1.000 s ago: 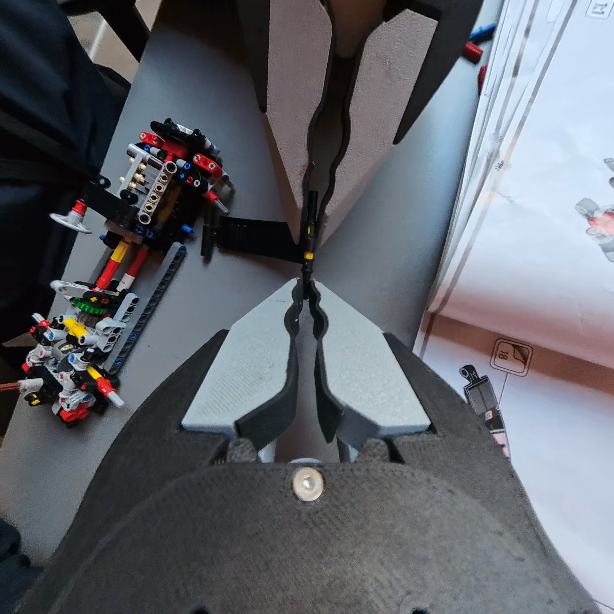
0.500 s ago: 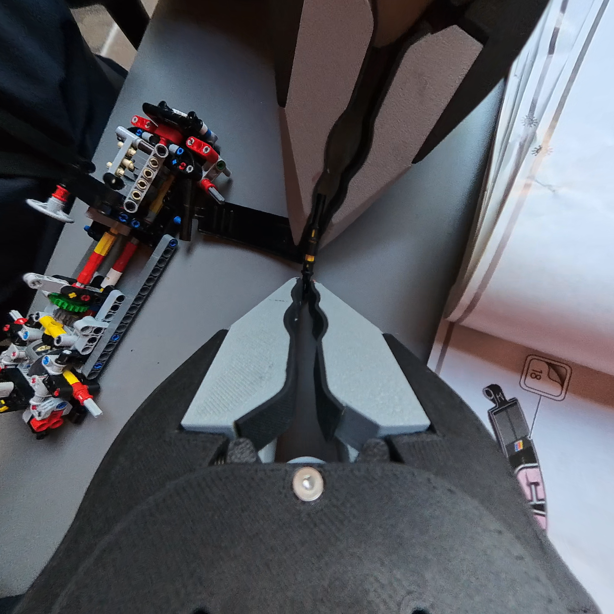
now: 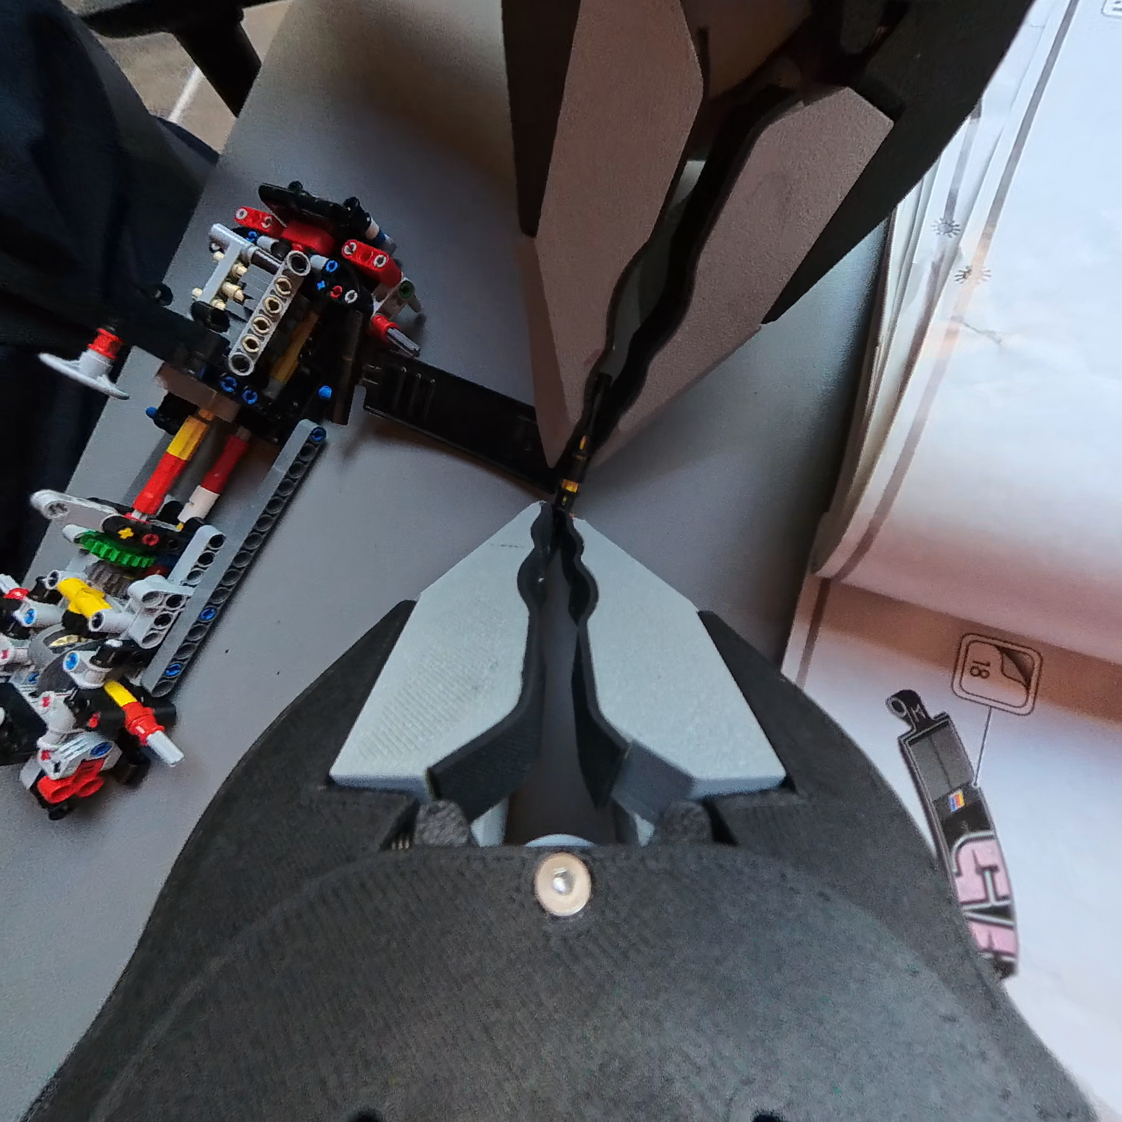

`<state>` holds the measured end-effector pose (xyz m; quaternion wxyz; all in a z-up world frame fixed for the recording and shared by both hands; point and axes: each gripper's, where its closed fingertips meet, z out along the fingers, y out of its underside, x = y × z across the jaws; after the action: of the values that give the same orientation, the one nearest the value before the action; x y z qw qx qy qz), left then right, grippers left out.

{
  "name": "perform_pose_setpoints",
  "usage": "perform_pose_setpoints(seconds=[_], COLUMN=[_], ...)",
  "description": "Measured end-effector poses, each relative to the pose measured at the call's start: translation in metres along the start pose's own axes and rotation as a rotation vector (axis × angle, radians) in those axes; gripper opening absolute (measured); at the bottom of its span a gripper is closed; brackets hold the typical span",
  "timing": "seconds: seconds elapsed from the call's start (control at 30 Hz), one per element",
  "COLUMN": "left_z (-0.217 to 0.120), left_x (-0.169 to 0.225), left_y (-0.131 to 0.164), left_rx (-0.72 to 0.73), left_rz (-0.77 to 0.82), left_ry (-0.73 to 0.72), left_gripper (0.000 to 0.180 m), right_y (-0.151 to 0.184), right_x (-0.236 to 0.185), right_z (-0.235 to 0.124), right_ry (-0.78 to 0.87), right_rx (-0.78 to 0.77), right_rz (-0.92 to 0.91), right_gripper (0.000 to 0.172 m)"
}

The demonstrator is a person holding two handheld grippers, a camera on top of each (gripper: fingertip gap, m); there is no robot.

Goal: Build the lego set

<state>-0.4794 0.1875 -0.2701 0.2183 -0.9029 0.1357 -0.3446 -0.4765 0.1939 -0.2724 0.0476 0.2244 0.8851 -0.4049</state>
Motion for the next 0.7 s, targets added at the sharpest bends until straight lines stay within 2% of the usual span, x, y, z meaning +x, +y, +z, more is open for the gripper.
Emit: perform_pose_setpoints(seconds=[0.53,0.7], left_z=[0.0013,-0.0004], left_x=[-0.0008,-0.0009], left_y=[-0.0035,-0.0049], left_rx=[0.075,0.178], left_rz=[-0.002,0.005], left_ry=[-0.031,-0.014], left_gripper=[0.003,0.004], right_y=[-0.0009,-0.0021], right_x=[0.0005,0.0006], right_z=[0.0009,-0.0001], right_ry=[0.161,0.111], right_rx=[0.015,0.050], right_rz=[-0.135,-0.027], right_gripper=[0.000,0.000])
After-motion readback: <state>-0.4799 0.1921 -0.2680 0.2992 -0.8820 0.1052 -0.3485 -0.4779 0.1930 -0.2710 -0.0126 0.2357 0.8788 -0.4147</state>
